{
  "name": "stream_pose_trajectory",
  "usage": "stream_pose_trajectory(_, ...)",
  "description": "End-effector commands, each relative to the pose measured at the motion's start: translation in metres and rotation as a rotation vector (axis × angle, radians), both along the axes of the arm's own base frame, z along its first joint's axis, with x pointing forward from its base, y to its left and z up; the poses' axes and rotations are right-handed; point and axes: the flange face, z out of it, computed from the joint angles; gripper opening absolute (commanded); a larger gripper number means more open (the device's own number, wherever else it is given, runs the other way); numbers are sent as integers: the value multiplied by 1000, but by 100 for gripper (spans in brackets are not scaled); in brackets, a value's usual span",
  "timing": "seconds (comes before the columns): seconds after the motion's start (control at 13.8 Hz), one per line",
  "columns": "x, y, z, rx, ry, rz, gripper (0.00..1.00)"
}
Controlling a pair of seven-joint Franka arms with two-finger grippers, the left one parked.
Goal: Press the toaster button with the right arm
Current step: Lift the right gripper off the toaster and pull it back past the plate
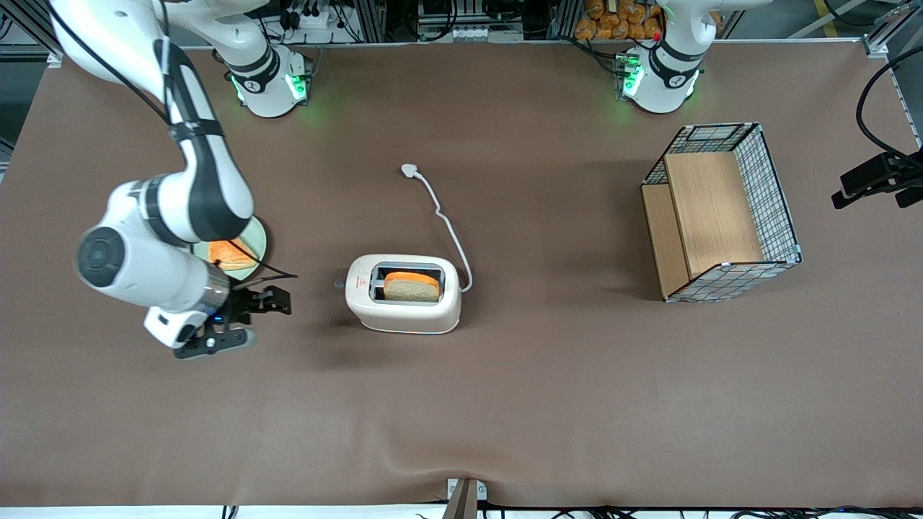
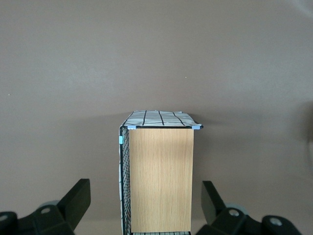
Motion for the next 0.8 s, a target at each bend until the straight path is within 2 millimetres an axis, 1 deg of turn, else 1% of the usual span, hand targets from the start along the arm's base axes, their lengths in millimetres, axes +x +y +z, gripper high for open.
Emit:
stream_pose_trajectory(0.0,-7,-40,32,35,-14,24,100)
stream_pose_trajectory(0.07,-12,-56,40,39,7,20,100)
stream_pose_trajectory(0.22,-27,-75,63,27,50,14,100)
stream_pose_trajectory(0.29,-37,-82,75,-8,52,18,100)
stream_pose_trajectory(0.43,-58,-90,101,-42,39,21,100)
stream_pose_trajectory(0.51,-68,-97,110,-38,53,12,100)
stream_pose_trajectory(0.72,-92,-108,126,-35,95,-47,100)
